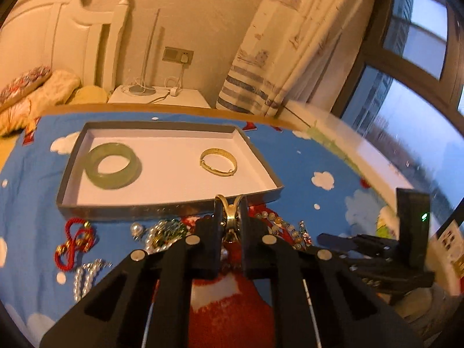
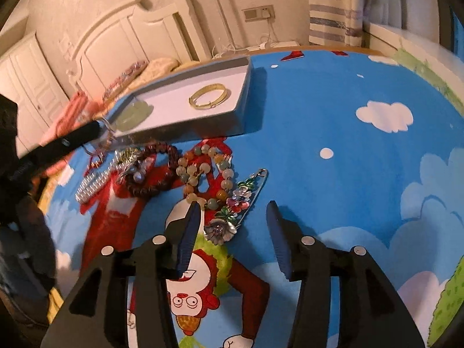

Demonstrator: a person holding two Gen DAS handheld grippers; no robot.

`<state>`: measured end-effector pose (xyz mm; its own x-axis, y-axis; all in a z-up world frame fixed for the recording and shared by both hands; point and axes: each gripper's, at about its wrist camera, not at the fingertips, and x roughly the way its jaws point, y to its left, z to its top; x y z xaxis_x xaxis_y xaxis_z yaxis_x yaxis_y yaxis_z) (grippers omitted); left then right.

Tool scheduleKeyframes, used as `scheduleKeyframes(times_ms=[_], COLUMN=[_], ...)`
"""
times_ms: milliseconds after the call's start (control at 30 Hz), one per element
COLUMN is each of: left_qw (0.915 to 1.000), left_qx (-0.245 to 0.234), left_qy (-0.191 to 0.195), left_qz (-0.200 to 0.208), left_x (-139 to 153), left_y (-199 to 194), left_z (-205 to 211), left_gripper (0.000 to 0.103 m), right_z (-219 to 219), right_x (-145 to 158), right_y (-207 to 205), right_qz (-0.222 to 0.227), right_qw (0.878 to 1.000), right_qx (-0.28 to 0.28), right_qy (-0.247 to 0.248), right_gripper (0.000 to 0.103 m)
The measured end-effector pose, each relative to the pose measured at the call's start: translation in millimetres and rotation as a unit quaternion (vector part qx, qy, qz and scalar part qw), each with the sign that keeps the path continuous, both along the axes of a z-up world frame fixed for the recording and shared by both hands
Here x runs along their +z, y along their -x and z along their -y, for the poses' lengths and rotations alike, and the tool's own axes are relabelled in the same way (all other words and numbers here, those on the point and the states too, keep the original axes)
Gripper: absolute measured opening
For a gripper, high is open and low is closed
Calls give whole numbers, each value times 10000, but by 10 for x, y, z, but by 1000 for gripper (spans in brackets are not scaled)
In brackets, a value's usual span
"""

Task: Organize jewelry

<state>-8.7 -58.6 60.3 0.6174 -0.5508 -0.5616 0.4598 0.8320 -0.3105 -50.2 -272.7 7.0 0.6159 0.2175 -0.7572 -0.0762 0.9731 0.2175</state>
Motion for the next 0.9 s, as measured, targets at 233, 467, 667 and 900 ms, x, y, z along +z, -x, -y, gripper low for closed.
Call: scheduleKeyframes(times_ms=[233, 467, 667, 900], left_qw=[9999, 9995, 9989, 9991], left_qx=[151, 316, 388, 409], left_qy=[-26, 72, 245, 141], left_qz=[45, -62, -136, -48], left_x=[-27, -140, -179, -99], left_y=[190, 312, 324, 244], left_z=[-265, -549, -697, -701], left_gripper=[10, 10, 10, 10], right_z=[-126, 118, 297, 169], right_x=[-29, -23, 31, 222], right_y=[29, 114, 121, 49], right_qz=[-4, -66, -34, 353], right_qw=[9966, 9998, 9978, 9978], right_qx=[111, -30, -221, -94], right_qy=[811, 179, -632, -553], right_gripper=[29, 25, 25, 25])
